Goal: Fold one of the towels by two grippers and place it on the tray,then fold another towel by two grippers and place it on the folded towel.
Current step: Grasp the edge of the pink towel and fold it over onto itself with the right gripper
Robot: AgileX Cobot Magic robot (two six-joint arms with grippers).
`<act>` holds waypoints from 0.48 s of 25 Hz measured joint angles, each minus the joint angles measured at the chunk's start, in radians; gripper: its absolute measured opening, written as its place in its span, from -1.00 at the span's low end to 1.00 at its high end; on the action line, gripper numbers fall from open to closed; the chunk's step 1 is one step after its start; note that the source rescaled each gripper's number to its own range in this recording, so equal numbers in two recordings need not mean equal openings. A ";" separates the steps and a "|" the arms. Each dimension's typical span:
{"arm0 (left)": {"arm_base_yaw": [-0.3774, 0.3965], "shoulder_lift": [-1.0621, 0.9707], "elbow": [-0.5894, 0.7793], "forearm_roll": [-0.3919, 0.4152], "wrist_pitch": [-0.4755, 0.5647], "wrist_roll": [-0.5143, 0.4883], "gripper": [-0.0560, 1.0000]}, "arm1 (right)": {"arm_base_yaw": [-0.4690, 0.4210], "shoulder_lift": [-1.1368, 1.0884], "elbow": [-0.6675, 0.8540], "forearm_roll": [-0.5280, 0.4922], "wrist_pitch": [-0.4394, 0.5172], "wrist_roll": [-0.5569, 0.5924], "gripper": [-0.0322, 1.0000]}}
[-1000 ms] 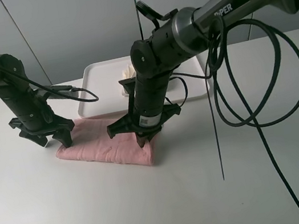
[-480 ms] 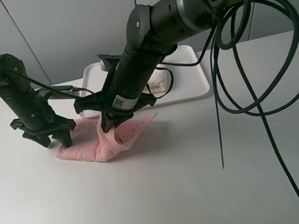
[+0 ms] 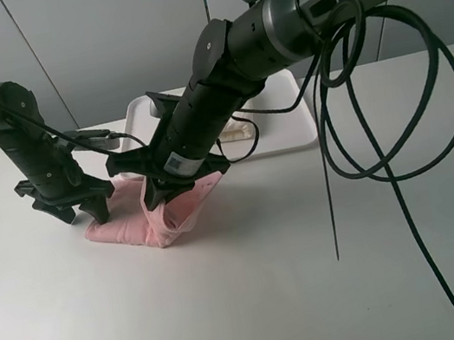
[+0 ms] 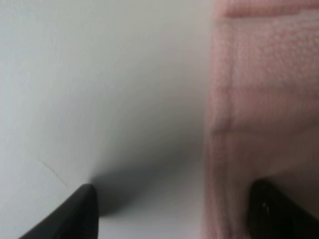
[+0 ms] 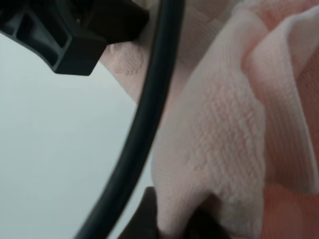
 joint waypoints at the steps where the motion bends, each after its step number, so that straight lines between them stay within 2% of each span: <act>1: 0.000 0.000 0.000 0.000 0.000 0.000 0.65 | 0.000 0.000 0.000 0.000 -0.002 0.000 -0.89; 12: 0.000 0.000 0.000 0.000 0.000 -0.008 0.75 | 0.000 0.000 0.000 0.143 -0.054 -0.113 -0.89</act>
